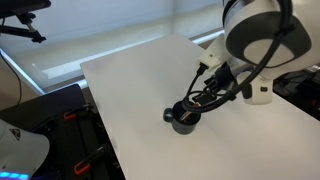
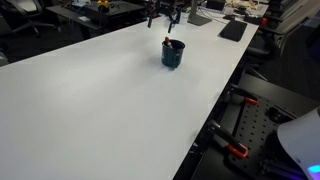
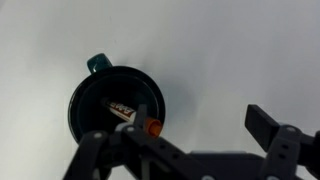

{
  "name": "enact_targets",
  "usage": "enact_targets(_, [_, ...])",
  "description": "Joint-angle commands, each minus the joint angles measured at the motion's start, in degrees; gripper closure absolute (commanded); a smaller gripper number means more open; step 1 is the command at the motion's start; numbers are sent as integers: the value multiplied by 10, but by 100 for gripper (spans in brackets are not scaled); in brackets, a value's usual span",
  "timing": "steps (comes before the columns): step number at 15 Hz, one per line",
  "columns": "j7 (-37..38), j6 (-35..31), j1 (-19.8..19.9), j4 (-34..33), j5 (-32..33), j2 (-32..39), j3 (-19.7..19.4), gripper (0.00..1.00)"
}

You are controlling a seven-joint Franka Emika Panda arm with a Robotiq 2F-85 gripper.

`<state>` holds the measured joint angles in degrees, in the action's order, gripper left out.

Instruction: Put the marker on the table

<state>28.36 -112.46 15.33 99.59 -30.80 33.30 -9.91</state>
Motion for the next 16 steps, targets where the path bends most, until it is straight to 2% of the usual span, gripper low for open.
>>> enact_targets(1, [0, 2, 0, -3, 0, 3, -2, 0])
enact_targets(11, [8, 9, 12, -22, -4, 28, -5, 0])
enact_targets(16, [-1, 2, 10, -10, -1, 25, -4, 0])
